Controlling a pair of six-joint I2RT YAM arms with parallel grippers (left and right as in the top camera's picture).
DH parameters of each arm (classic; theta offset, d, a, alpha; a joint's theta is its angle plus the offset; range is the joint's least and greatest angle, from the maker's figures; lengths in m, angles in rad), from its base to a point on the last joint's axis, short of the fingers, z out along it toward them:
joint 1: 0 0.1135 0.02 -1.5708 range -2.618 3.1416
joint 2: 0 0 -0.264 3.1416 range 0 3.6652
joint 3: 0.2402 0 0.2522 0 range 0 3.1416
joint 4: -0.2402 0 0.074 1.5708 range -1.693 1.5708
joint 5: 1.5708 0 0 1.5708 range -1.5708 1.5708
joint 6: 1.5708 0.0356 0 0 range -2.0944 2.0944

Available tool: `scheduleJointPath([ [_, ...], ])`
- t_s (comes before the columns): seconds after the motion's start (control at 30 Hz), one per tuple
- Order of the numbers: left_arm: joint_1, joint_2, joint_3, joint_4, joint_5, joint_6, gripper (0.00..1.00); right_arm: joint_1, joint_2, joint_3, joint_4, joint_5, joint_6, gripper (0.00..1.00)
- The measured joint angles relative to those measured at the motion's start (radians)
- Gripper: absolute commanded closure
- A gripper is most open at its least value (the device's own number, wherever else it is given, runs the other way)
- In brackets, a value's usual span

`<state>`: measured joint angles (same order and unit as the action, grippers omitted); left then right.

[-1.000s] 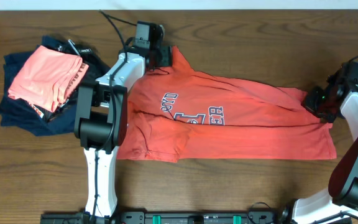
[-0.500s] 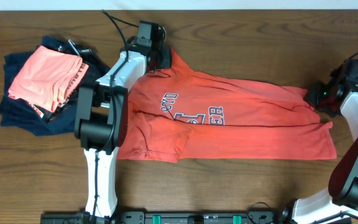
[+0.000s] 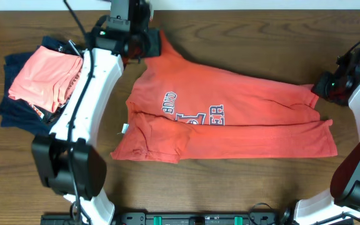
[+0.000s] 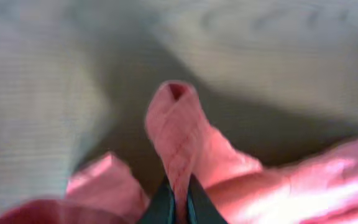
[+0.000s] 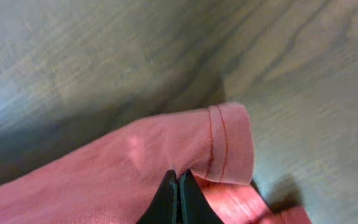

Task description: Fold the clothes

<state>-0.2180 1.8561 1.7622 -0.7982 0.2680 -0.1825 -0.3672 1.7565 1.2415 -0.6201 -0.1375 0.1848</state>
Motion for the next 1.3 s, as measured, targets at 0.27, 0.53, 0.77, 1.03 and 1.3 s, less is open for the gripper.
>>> scheduleJointPath([
  [0.27, 0.0, -0.011, -0.003, -0.348, -0.001, 0.001, 0.94, 0.0, 0.0, 0.005, -0.18, 0.106, -0.002, 0.99],
  [0.53, -0.002, -0.027, -0.004, -0.627, 0.029, 0.0, 0.94, 0.0, 0.0, 0.005, -0.235, 0.234, 0.016, 0.99],
  [0.77, -0.01, -0.028, -0.007, -0.723, 0.057, 0.0, 0.94, 0.0, 0.0, 0.005, -0.274, 0.283, 0.017, 0.99],
  [1.03, -0.074, -0.031, -0.081, -0.72, 0.063, 0.0, 0.94, 0.0, 0.0, 0.005, -0.371, 0.356, 0.029, 0.99],
  [1.3, -0.088, -0.031, -0.146, -0.696, 0.059, 0.0, 0.94, 0.0, 0.0, 0.005, -0.443, 0.401, 0.046, 0.93],
])
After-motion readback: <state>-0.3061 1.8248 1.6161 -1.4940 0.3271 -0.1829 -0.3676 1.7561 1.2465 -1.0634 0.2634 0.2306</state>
